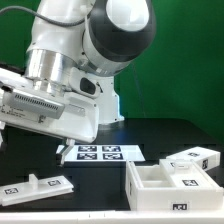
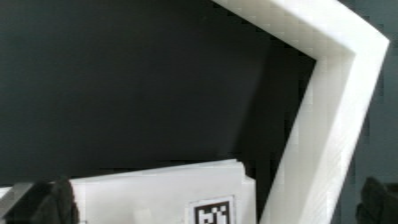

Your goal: Assemble cabinet

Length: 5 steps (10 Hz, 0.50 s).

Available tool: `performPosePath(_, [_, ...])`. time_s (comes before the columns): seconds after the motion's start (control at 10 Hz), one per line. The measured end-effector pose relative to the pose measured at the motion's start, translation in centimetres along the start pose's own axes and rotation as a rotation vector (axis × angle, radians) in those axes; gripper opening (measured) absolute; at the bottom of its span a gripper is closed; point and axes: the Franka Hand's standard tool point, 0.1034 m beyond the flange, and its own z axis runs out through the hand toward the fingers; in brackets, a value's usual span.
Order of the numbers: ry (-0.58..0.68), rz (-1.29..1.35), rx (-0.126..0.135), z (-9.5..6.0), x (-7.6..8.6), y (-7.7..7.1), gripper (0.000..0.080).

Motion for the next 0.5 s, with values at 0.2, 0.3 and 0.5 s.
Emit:
performPosePath(0.2, [0.005,-0.009,0.005,0.0,0.2,-0.1,0.0796])
performPosePath(0.3, [0.002,-0.016,-0.008,0.1,0.4,-0.1,0.0796])
performPosePath(0.5, [-0.037,-0.029,-0.156,0.6,1.4,1.4,0.0796])
